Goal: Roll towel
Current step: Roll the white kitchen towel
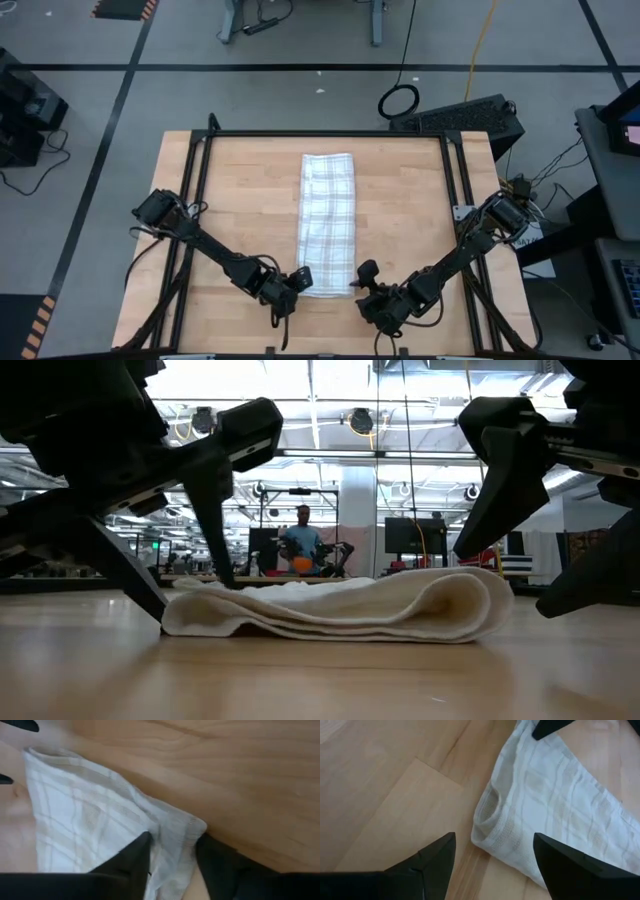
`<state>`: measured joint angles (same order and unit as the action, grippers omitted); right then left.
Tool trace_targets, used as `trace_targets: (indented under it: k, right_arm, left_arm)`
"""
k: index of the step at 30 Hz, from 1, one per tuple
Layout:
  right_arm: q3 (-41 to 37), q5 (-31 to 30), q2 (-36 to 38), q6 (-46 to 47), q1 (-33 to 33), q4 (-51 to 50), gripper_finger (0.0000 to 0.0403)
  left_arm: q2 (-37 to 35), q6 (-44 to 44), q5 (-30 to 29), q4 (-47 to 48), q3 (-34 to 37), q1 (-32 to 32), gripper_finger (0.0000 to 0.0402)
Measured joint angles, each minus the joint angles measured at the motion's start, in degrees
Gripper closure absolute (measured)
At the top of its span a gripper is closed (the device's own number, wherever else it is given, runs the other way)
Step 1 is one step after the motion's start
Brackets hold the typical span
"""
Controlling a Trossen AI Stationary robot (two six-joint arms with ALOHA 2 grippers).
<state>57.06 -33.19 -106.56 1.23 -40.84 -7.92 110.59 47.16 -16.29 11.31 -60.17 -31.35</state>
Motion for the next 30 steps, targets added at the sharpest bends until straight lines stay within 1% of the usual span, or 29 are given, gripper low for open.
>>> trace_targets:
  k: [6,7,8,16,18,22,26,30]
  right_arm:
    - [0.0,-0.2,0.0,-0.2,0.0,0.0,0.0145]
    - [0.0,-0.2,0.0,-0.2,0.0,0.0,0.0145]
    - [0.0,-0.2,0.0,0.0,0.0,0.0,0.0145]
    - [0.0,-0.1,-0.1,-2.6,-0.2,-3.5,0.0145]
    - [0.0,-1.1,-0.7,-3.6,-0.2,-3.5,0.0148]
    - [0.1,-2.2,-2.9,-5.8,-0.2,-1.6,0.0165]
    - [0.2,-4.7,-4.6,-5.7,-0.4,0.8,0.0184]
    - [0.2,-5.4,-4.9,-5.6,-0.6,1.5,0.0194]
  left_arm:
    - [0.3,-0.3,0.6,-0.9,0.1,0.3,0.0365]
    - [0.3,-0.7,0.6,-1.3,0.1,0.4,0.0381]
    - [0.3,-1.6,0.6,-1.8,0.1,0.5,0.0389]
    - [0.4,-7.6,-0.4,-3.5,0.1,0.5,0.0394]
    - [0.4,-9.1,-0.5,-3.6,0.1,0.5,0.0395]
    - [0.4,-9.4,-1.2,-3.7,0.1,0.1,0.0396]
    - [0.3,-11.1,-2.4,-3.8,0.1,0.0,0.0397]
    - [0.2,-12.4,-2.6,-3.7,0.2,-0.1,0.0398]
